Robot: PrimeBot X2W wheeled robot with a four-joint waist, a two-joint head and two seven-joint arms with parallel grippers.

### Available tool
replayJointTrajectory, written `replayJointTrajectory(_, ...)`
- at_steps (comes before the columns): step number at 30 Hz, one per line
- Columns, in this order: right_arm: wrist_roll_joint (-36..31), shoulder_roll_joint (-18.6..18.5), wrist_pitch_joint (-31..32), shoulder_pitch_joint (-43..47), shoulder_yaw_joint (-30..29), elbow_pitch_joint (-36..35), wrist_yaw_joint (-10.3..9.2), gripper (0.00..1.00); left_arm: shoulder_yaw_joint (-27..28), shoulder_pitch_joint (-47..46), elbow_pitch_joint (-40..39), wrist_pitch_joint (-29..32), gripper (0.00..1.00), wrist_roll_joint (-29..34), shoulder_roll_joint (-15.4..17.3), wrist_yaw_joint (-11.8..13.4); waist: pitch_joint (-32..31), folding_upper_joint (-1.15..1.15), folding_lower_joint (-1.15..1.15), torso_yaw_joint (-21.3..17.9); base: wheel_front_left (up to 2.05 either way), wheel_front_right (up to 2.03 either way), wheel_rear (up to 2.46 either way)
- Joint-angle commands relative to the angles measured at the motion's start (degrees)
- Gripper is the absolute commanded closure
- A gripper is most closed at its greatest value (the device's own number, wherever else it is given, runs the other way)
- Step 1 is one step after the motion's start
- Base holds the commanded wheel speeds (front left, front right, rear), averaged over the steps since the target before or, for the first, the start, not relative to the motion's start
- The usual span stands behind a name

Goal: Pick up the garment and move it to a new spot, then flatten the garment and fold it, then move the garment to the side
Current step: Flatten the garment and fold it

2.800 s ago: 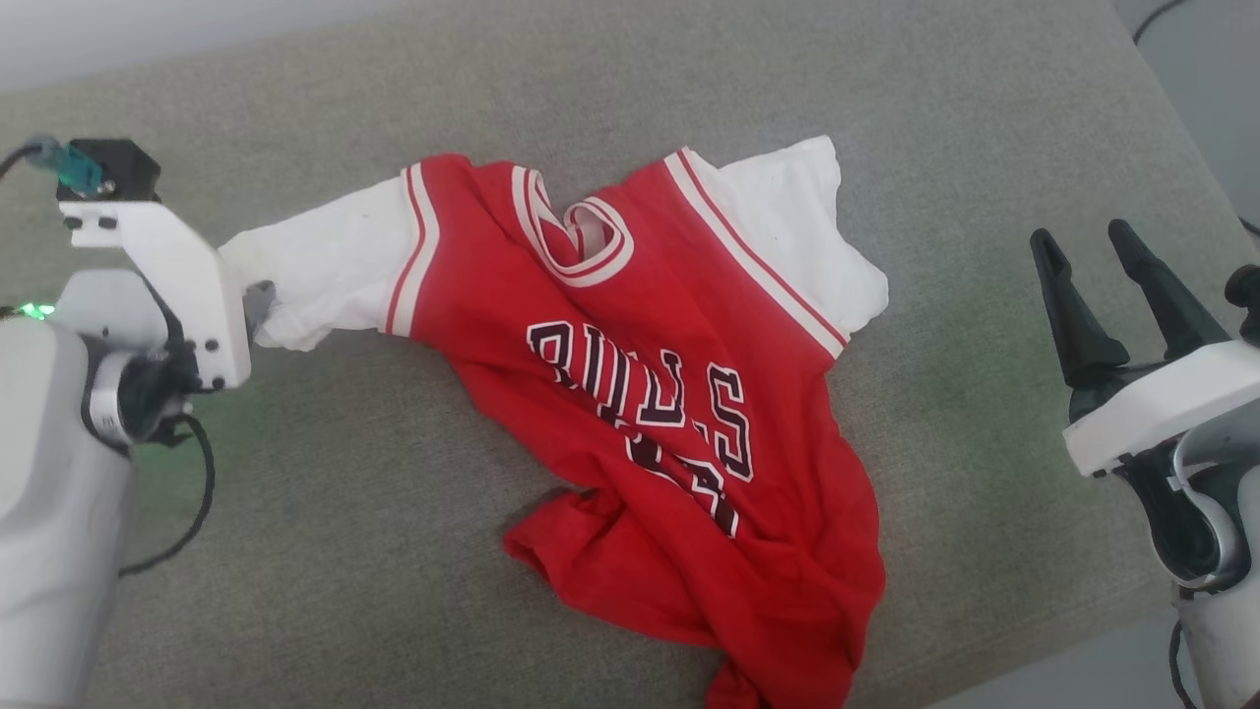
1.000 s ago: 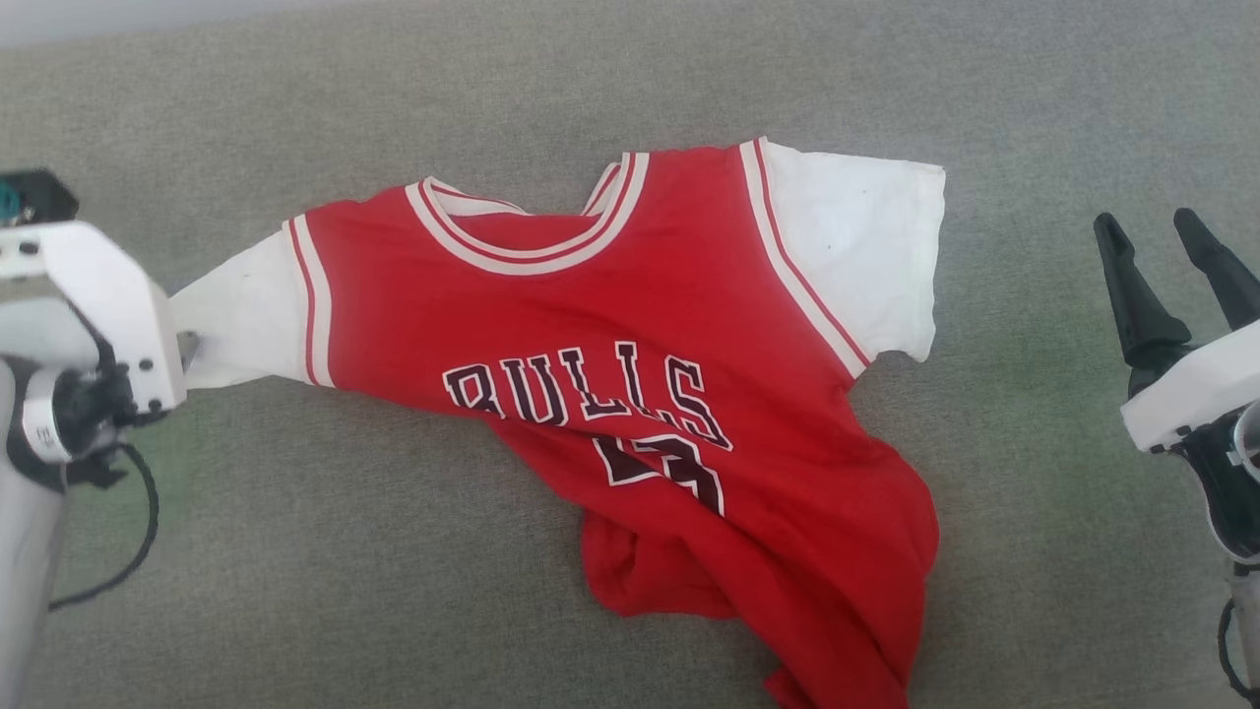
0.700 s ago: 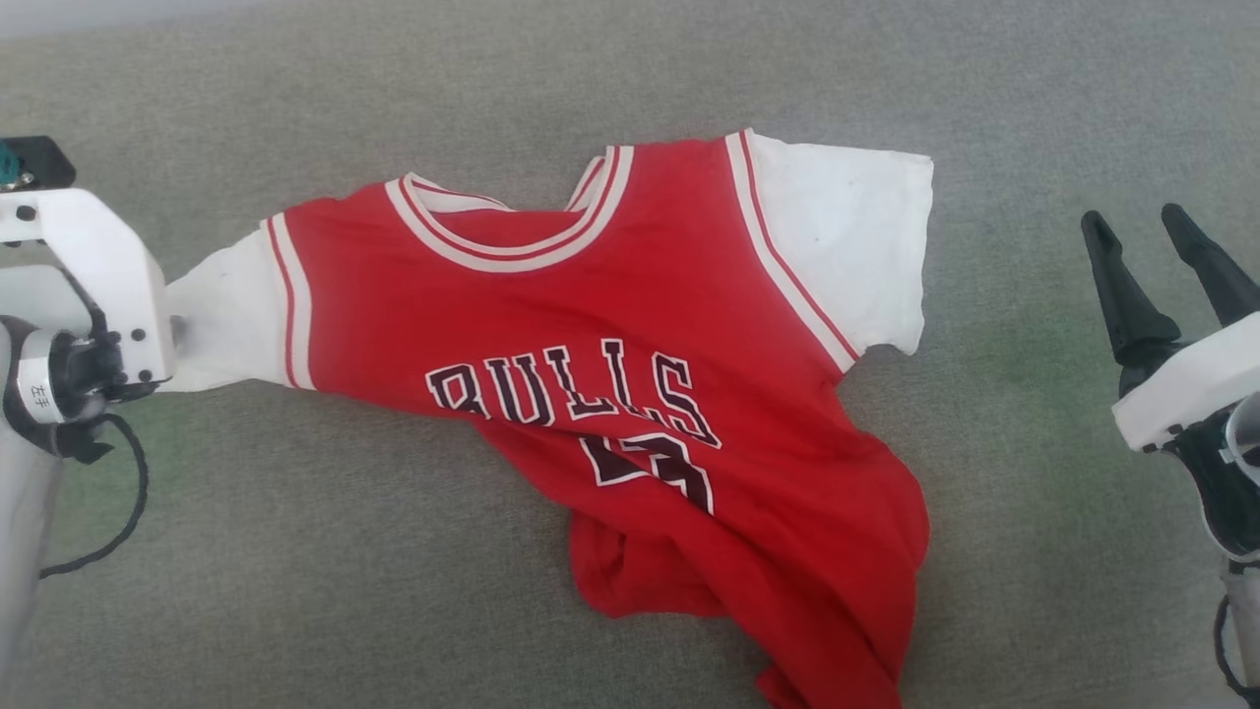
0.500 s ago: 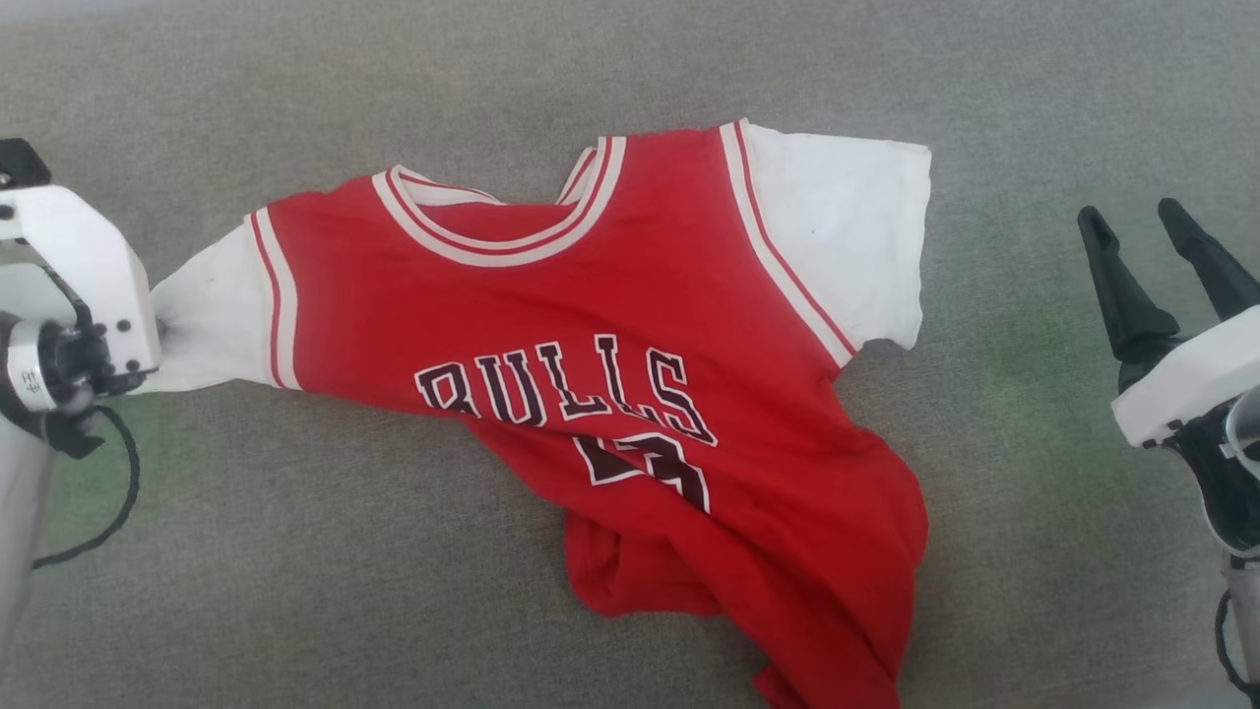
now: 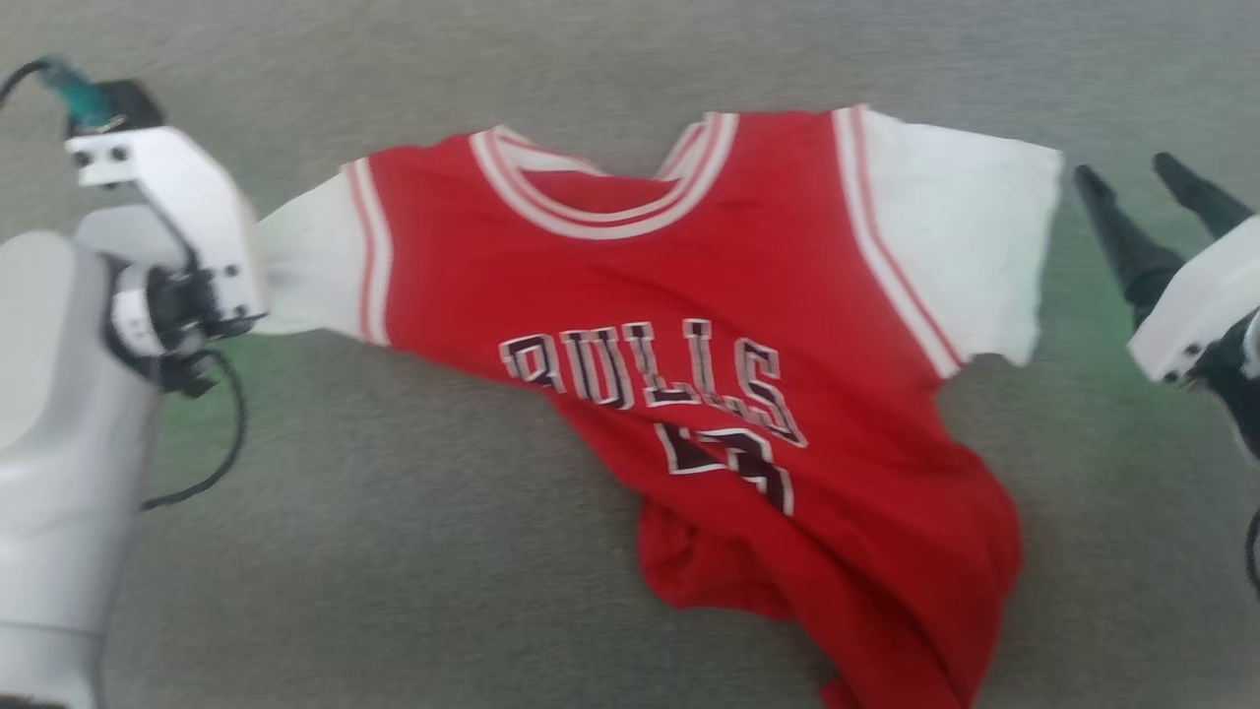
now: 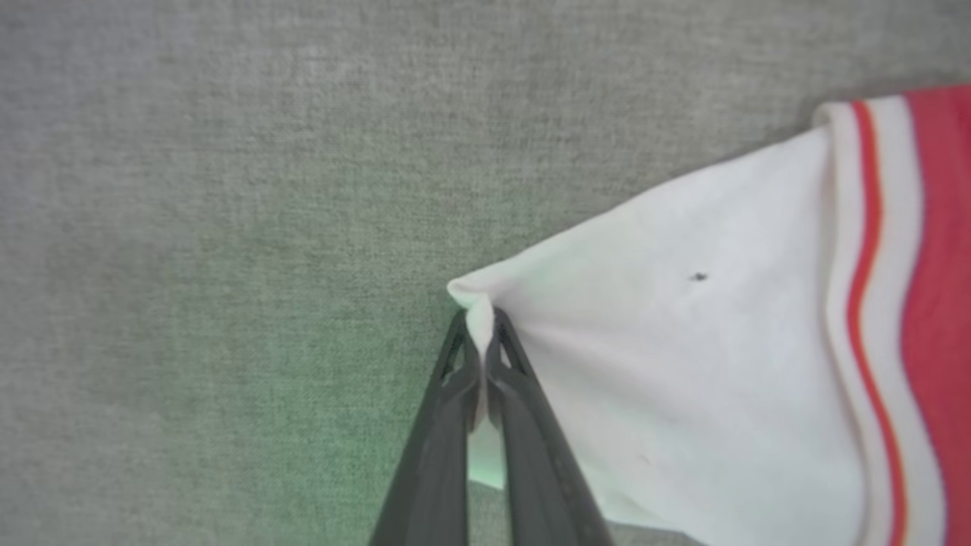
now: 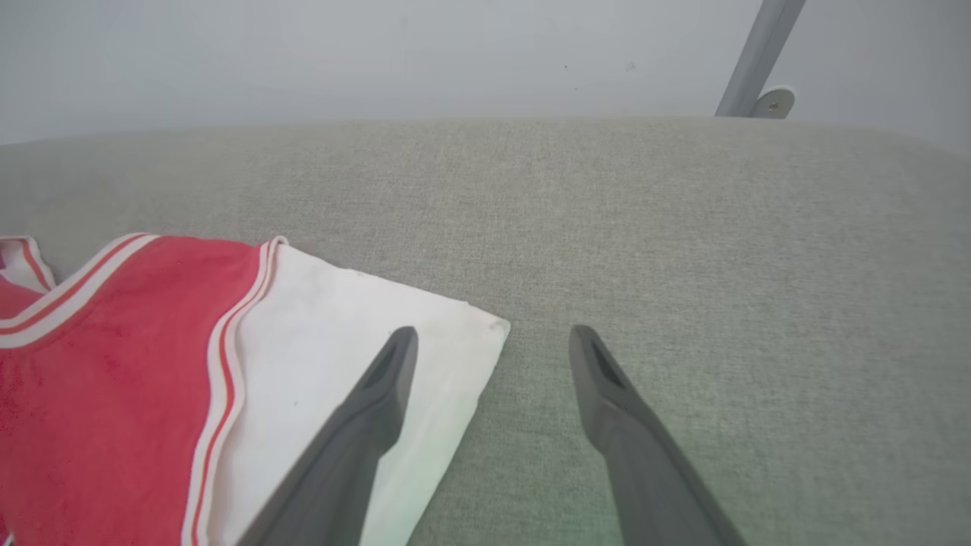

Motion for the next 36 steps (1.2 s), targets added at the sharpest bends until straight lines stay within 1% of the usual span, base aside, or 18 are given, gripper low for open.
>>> replayJointTrajectory(1,0.4,-0.7,1.9,-2.0,0.2,1.6,-0.02,0.0,-1.8,0.5,2.2,-0.7,1.0,0.1,-2.9,-0.9,1.2,0.0,0.0,3.0,0.0,0.0,0.0)
replayJointTrajectory(2,0.0,-1.4,3.1,-2.7,0.5,2.5,-0.01,0.0,-2.1,-0.2,2.6,-1.0,1.0,0.1,-3.7,-1.1,1.5,0.0,0.0,3.9,0.0,0.0,0.0)
replayJointTrajectory(7,0.1,-2.8,9.6,-6.2,1.1,8.6,-0.02,0.0,-3.4,-3.0,5.1,-3.3,1.0,0.1,-7.1,-2.2,2.6,0.0,0.0,7.7,0.0,0.0,0.0)
replayJointTrajectory(9,0.0,-3.3,13.0,-7.3,1.7,11.6,-0.01,0.0,-3.9,-3.6,6.2,-4.2,1.0,0.1,-7.9,-2.9,3.0,0.0,0.0,8.8,0.0,0.0,0.0)
replayJointTrajectory(11,0.4,-3.0,17.5,-7.5,2.8,15.2,-0.01,0.0,-4.1,-4.1,7.4,-5.0,1.0,-0.2,-8.8,-3.4,3.1,0.0,0.0,9.8,0.0,0.0,0.0)
replayJointTrajectory(16,1.7,-2.5,28.8,-8.0,5.2,21.5,-0.01,0.0,-4.3,-5.0,10.2,-6.6,1.0,-0.8,-9.8,-4.7,3.3,0.0,0.0,11.2,0.0,0.0,0.0)
replayJointTrajectory(17,1.7,-2.6,30.5,-8.1,5.1,22.4,-0.01,0.0,-4.3,-5.1,10.6,-6.8,1.0,-0.8,-9.9,-4.9,3.3,0.0,0.0,11.4,0.0,0.0,0.0)
replayJointTrajectory(18,1.7,-2.6,30.5,-8.1,5.1,22.4,-0.01,0.0,-4.3,-5.1,10.6,-6.8,1.0,-0.8,-9.9,-4.9,3.3,0.0,0.0,11.4,0.0,0.0,0.0)
replayJointTrajectory(21,1.5,-2.7,35.9,-8.3,5.3,24.4,-0.01,0.0,-4.3,-5.7,12.0,-7.8,1.0,-1.1,-10.2,-5.3,3.2,0.0,0.0,11.7,0.0,0.0,0.0)
replayJointTrajectory(22,1.7,-2.6,37.5,-8.3,5.7,24.4,-0.01,0.53,-4.3,-6.0,12.3,-8.3,1.0,-1.0,-10.3,-5.6,3.2,0.0,0.0,11.7,0.0,0.0,0.0)
replayJointTrajectory(23,1.7,-2.9,38.4,-8.4,6.1,24.2,-0.01,1.0,-4.3,-6.2,12.7,-8.7,1.0,-1.2,-10.4,-5.7,3.2,0.0,0.0,11.7,0.0,0.0,0.0)
replayJointTrajectory(24,1.2,-3.5,39.2,-8.6,6.2,24.2,-0.01,1.0,-4.2,-6.4,13.1,-9.0,1.0,-1.2,-10.5,-5.9,3.1,0.0,0.0,11.7,0.0,0.0,0.0)
replayJointTrajectory(26,1.0,-3.8,38.5,-9.8,5.0,24.0,-0.01,1.0,-4.0,-6.6,13.8,-9.9,1.0,-1.4,-10.6,-5.9,2.9,0.0,0.0,11.5,0.0,0.0,0.0)
replayJointTrajectory(29,0.6,-3.6,36.0,-12.7,3.0,23.1,-0.05,1.0,-3.2,-8.3,14.0,-11.6,1.0,-1.8,-10.3,-5.8,2.1,0.0,0.0,11.0,0.0,0.0,0.0)
replayJointTrajectory(31,0.7,-3.5,34.2,-14.7,2.1,21.9,-0.05,1.0,-3.2,-9.8,13.7,-12.5,1.0,-1.4,-9.6,-6.3,1.1,0.0,0.0,10.5,0.0,0.0,0.0)
replayJointTrajectory(33,-0.7,-4.1,31.7,-17.7,0.4,21.1,-0.05,1.0,-3.0,-11.8,12.9,-13.6,1.0,-1.1,-8.8,-6.8,-0.8,0.0,0.0,9.9,0.0,0.0,0.0)
replayJointTrajectory(36,-1.8,-3.3,29.4,-20.1,-0.9,20.6,-0.05,1.0,-3.5,-13.7,11.8,-13.8,1.0,-0.3,-8.0,-7.2,-3.0,0.0,0.0,9.0,0.0,0.0,0.0)
